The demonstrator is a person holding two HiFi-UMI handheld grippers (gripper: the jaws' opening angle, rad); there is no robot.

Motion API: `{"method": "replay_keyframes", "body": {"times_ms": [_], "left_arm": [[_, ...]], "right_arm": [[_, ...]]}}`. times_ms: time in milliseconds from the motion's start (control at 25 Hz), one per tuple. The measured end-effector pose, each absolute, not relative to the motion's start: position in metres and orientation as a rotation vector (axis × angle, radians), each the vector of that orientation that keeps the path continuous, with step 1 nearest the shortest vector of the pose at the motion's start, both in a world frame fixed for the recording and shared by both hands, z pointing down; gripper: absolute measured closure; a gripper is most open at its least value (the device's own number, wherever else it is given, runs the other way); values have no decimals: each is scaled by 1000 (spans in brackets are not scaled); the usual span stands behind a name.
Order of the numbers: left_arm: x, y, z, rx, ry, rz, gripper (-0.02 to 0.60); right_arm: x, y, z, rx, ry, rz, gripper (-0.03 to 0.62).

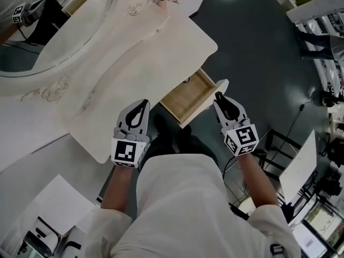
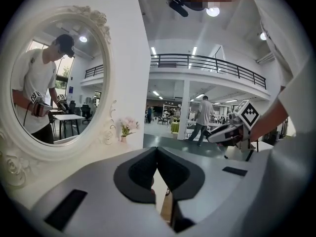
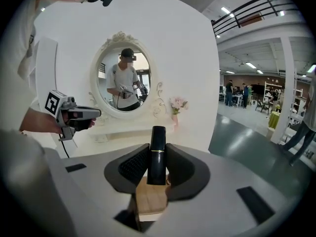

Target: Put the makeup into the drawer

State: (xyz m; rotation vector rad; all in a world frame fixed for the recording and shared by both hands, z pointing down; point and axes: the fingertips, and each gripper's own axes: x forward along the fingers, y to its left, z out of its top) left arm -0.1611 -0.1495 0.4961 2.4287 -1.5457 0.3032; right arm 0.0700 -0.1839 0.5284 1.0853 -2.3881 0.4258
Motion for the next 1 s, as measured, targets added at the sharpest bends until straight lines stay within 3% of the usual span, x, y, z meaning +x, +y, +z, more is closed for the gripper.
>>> {"method": "replay_keyframes", "body": {"times_ms": [440,1000], "left_arm": [[-150,-155,523,2391,-1474,302,566],[-126,-150,598,2207,-1513,343,566]], "right_arm": [[51,-185,581,982,-2306,482,478],[40,-191,710,675,-2134,521,477]]}}
